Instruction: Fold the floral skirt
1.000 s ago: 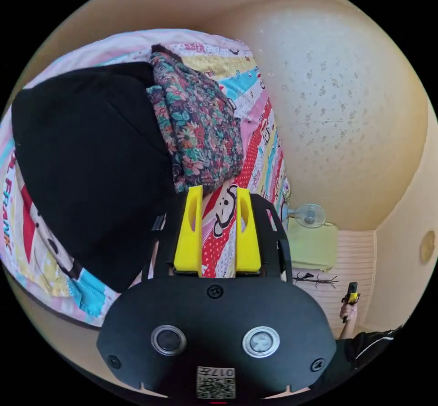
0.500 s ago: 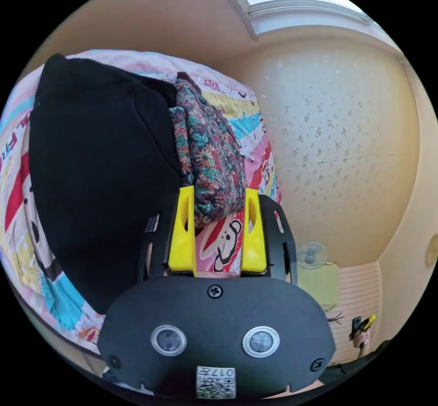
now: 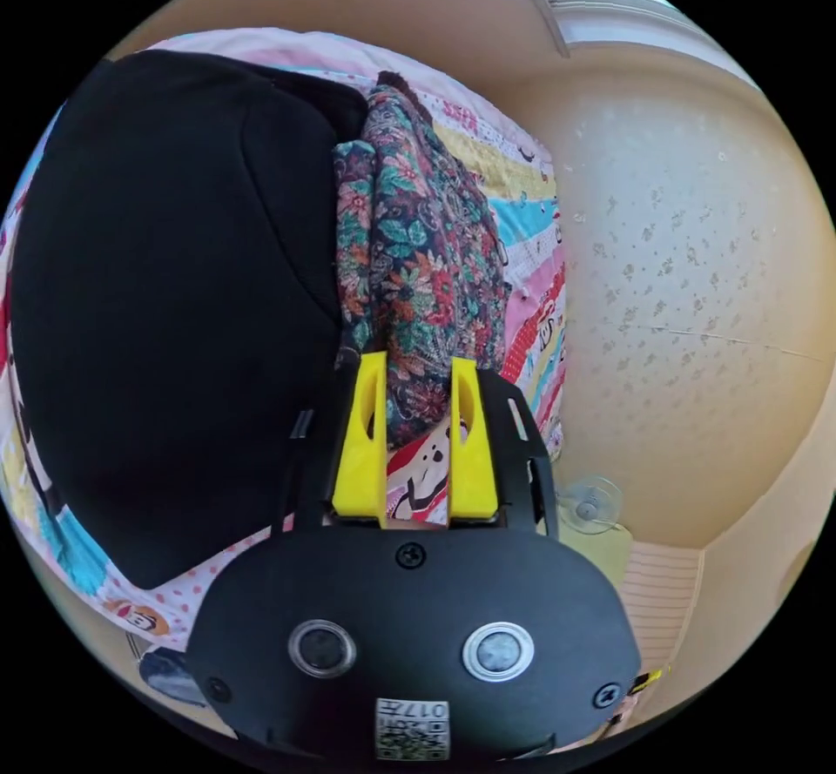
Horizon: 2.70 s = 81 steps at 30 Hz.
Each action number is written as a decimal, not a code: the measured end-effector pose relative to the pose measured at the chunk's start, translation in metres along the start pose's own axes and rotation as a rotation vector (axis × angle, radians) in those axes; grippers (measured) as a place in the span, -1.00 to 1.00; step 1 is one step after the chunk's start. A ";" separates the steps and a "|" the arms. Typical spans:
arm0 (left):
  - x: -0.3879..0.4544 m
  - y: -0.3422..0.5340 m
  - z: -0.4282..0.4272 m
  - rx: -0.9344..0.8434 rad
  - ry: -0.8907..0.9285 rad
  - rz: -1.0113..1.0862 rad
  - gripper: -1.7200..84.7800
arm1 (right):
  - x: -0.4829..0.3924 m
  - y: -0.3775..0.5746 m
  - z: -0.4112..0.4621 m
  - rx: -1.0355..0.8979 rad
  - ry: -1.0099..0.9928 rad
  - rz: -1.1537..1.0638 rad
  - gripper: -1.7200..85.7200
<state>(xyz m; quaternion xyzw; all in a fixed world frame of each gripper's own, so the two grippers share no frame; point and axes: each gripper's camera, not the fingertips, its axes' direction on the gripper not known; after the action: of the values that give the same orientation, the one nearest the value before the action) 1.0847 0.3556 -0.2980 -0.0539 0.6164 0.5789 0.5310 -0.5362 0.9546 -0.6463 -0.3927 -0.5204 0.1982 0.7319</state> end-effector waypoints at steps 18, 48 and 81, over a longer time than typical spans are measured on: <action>0.214 0.077 -0.056 -0.365 0.780 0.618 -0.90 | 0.012 0.009 -0.008 0.010 -0.144 -0.289 -0.93; 0.305 0.321 -0.019 -1.094 0.797 0.823 -0.98 | 0.273 0.010 -0.049 0.426 -0.109 0.301 -0.86; 0.323 0.353 -0.246 -0.409 0.839 1.393 -0.43 | -0.069 0.057 -0.045 -0.131 -0.649 -1.220 -0.90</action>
<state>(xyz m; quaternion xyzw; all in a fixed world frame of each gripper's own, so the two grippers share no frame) 0.5601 0.4575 -0.3557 0.0331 0.5380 0.8069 -0.2416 -0.5145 0.9251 -0.7393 0.0057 -0.8516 -0.1732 0.4947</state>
